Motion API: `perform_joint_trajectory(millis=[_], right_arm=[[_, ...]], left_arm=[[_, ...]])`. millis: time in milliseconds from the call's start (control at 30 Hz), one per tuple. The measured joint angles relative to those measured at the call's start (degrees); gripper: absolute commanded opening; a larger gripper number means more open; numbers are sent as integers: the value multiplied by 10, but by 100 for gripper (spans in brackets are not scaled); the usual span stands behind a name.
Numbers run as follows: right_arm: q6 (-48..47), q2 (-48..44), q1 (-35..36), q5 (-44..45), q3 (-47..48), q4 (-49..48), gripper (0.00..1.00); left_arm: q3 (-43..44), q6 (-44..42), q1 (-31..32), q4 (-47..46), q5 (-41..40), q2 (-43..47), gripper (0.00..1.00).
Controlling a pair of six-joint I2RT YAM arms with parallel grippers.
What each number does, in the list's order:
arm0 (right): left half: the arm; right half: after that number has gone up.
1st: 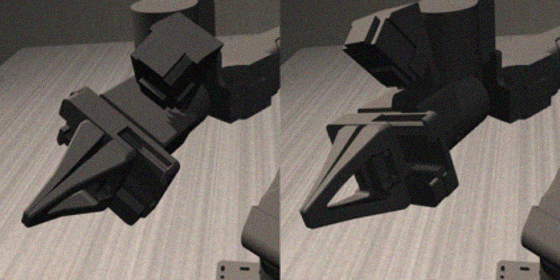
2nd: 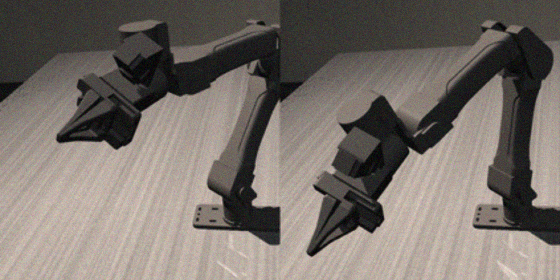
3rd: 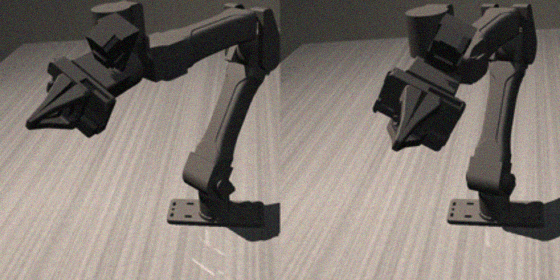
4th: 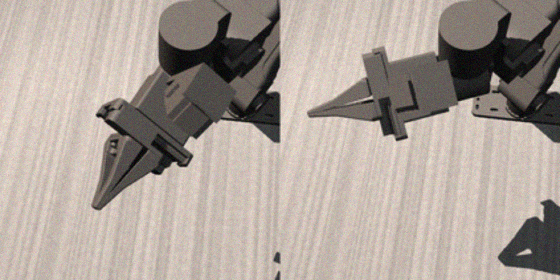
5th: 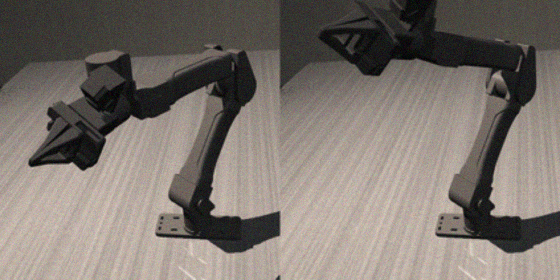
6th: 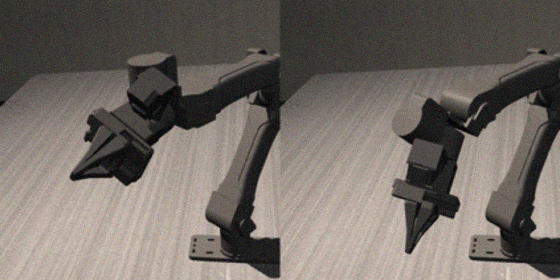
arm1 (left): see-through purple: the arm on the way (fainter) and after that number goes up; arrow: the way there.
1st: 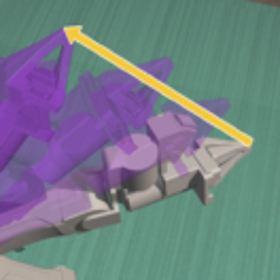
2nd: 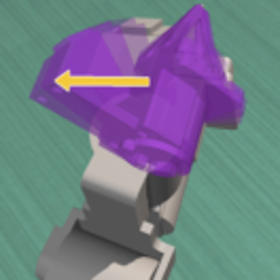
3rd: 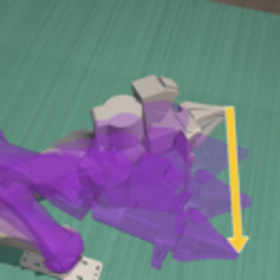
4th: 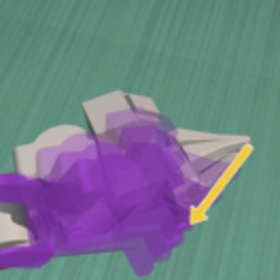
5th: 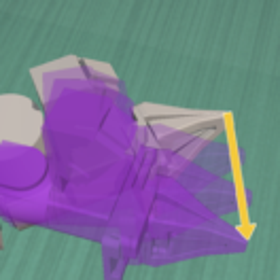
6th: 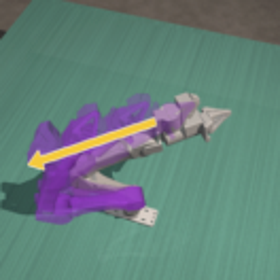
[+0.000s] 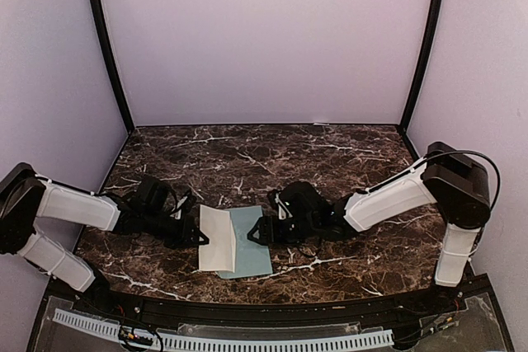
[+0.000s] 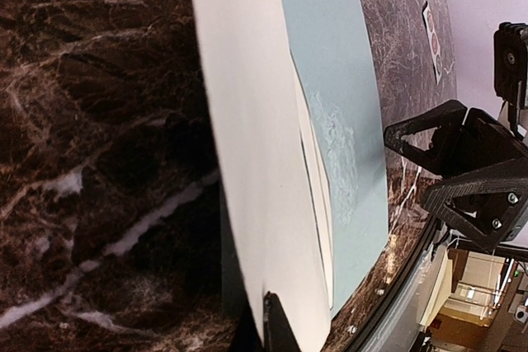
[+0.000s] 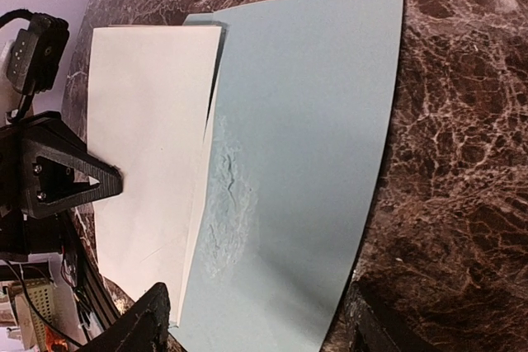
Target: Place the letter into the envelope and seal it
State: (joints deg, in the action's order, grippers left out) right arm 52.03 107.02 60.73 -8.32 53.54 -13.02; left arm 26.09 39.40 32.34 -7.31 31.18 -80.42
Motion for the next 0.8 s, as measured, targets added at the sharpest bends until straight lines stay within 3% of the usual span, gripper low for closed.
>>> perform_joint_trajectory(millis=[800], right_arm=[[12,2,0,-2,0,-7,68]], left_arm=[[-9,51,0,14,-14,23,0]])
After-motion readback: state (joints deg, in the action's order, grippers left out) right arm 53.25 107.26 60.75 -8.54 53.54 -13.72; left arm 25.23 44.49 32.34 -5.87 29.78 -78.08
